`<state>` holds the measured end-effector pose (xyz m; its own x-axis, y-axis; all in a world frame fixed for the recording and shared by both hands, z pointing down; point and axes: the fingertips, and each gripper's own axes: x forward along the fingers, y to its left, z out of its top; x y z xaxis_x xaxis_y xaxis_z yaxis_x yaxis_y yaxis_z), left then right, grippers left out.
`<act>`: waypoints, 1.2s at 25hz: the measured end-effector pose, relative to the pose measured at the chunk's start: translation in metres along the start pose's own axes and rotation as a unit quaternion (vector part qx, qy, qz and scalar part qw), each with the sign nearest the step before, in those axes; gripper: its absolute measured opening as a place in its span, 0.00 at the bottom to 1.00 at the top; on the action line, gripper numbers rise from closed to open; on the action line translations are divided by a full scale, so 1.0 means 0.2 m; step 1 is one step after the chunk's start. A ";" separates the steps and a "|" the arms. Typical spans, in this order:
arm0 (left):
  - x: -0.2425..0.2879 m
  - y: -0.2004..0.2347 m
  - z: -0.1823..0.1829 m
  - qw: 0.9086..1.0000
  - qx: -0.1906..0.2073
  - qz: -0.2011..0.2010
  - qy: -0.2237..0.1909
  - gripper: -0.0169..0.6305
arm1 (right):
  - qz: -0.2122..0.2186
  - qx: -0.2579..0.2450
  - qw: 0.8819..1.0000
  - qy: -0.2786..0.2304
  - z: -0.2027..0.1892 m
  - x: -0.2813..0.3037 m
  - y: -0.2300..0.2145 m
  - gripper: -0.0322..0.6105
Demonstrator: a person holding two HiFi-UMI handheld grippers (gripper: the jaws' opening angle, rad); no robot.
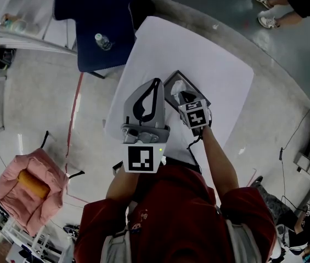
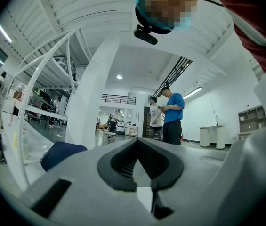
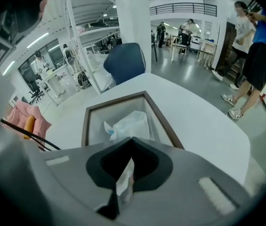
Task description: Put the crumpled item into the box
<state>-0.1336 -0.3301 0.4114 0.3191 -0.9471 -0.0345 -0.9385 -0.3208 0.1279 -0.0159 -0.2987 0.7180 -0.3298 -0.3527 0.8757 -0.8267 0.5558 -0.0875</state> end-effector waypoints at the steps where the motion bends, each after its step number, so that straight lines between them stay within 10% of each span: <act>1: 0.00 0.01 -0.01 1.000 -0.003 0.001 0.002 0.03 | 0.003 0.000 1.000 0.006 -0.01 0.02 0.01 0.05; 30: 0.01 0.12 -0.12 1.000 -0.015 0.021 0.018 0.03 | 0.020 -0.026 0.994 0.102 -0.07 0.24 0.01 0.10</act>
<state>-0.1519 -0.3403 0.4382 0.2846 -0.9586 0.0062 -0.9470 -0.2801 0.1574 -0.0280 -0.3042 0.7658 -0.2585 -0.1729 0.9504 -0.7885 0.6061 -0.1042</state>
